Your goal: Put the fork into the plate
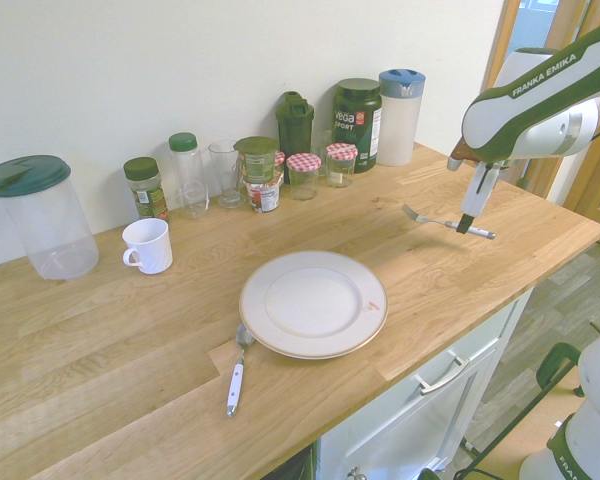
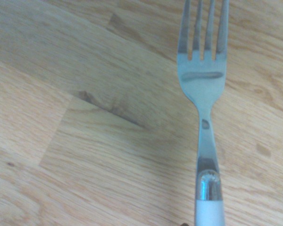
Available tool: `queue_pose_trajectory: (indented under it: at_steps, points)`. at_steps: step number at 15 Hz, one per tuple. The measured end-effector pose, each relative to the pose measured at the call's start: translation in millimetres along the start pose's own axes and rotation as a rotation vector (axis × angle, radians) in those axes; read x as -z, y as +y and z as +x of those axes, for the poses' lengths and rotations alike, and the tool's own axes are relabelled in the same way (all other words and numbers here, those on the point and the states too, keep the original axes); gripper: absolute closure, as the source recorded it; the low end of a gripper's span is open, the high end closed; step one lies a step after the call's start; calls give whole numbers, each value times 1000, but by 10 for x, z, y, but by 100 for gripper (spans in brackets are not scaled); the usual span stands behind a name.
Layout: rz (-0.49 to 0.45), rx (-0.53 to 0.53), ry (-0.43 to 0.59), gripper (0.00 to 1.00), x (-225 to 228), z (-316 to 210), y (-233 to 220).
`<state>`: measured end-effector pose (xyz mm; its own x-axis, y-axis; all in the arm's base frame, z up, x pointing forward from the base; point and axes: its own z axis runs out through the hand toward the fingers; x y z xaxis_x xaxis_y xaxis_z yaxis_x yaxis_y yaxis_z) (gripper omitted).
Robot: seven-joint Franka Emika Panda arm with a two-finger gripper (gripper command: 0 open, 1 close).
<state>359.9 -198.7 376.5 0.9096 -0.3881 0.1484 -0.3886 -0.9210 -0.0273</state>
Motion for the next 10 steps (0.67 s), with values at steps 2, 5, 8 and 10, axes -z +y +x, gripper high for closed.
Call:
queue_pose_trajectory:
  at_steps: [2,5,8,10]
  points:
    - [-14,14,18,100,138,-44,-167]
    - [-42,50,47,100,387,-114,-596]
    - [-64,114,75,100,571,-259,-1213]
    - [-86,149,89,100,629,-397,-1642]
